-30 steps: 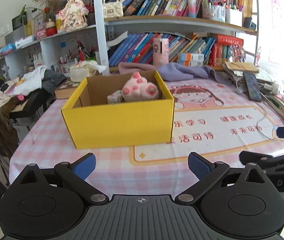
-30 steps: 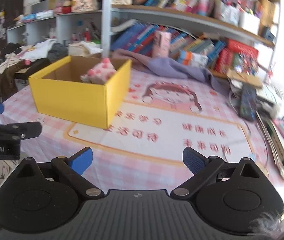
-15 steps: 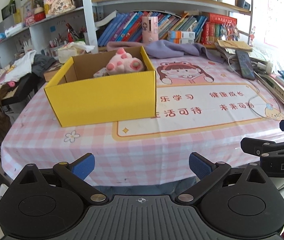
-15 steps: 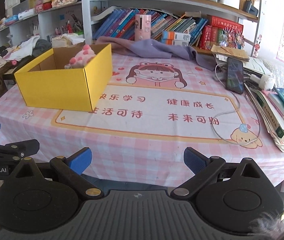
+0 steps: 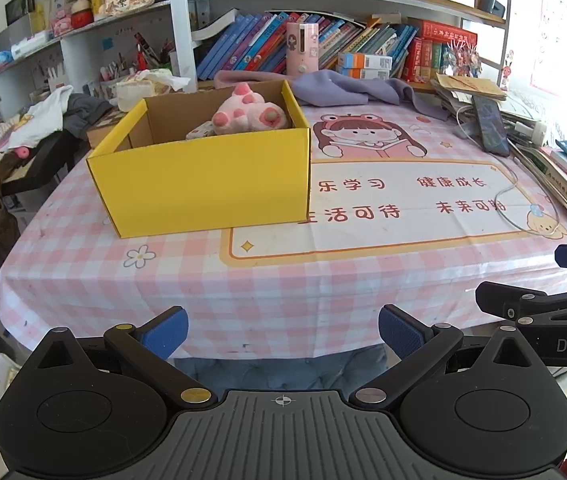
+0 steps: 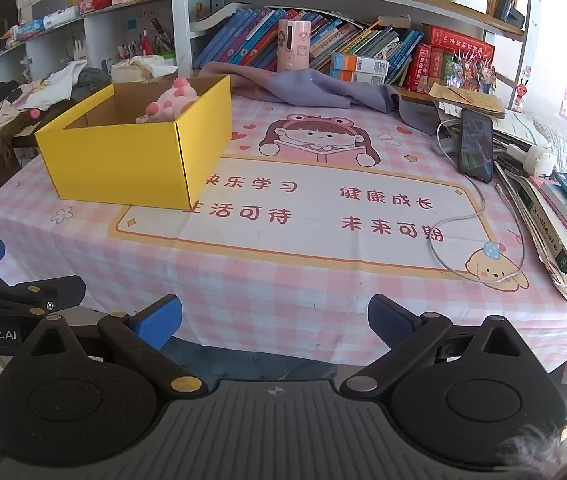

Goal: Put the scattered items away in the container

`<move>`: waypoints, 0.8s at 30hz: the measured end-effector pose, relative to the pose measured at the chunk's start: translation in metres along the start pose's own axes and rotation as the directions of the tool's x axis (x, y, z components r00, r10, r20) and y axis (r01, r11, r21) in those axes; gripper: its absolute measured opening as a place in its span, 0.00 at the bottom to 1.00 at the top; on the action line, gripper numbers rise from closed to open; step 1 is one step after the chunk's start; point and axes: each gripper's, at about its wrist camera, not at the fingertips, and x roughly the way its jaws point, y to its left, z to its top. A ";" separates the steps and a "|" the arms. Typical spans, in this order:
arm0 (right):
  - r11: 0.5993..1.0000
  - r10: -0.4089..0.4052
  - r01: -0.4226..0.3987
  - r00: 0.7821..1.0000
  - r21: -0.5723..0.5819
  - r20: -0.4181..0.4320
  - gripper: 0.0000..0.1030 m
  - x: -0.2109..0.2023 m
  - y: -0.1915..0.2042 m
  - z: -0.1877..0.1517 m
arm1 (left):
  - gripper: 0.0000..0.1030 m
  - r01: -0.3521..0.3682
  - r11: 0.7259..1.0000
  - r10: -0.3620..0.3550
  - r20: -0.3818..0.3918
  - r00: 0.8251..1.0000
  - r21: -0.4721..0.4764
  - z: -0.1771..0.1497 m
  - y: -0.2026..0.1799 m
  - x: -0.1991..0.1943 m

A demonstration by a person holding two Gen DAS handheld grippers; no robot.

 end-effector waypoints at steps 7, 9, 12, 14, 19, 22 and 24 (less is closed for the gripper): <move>1.000 0.002 -0.002 1.000 -0.002 0.001 0.98 0.000 0.001 0.000 | 1.00 0.010 1.000 -0.010 -0.018 1.000 -0.009 -0.001 0.002 0.002; 1.000 0.004 -0.004 1.000 -0.006 0.001 0.98 0.001 0.001 0.000 | 1.00 0.007 1.000 -0.008 -0.020 1.000 -0.014 -0.002 0.003 0.003; 1.000 0.005 -0.005 1.000 -0.010 0.000 0.98 0.001 0.002 0.000 | 1.00 0.006 1.000 -0.007 -0.022 1.000 -0.019 -0.002 0.005 0.003; 1.000 0.004 -0.004 1.000 -0.010 0.001 0.98 0.001 0.002 0.000 | 1.00 0.006 1.000 -0.007 -0.022 1.000 -0.018 -0.002 0.005 0.003; 1.000 0.004 -0.004 1.000 -0.011 0.000 0.98 0.001 0.002 0.000 | 1.00 0.007 1.000 -0.008 -0.022 1.000 -0.021 -0.002 0.006 0.003; 1.000 0.004 -0.004 1.000 -0.011 -0.001 0.98 0.001 0.003 0.000 | 1.00 0.007 1.000 -0.008 -0.023 1.000 -0.024 -0.002 0.007 0.004; 1.000 0.004 -0.004 1.000 -0.011 0.000 0.98 0.001 0.003 0.000 | 1.00 0.007 1.000 -0.007 -0.022 1.000 -0.025 -0.002 0.008 0.004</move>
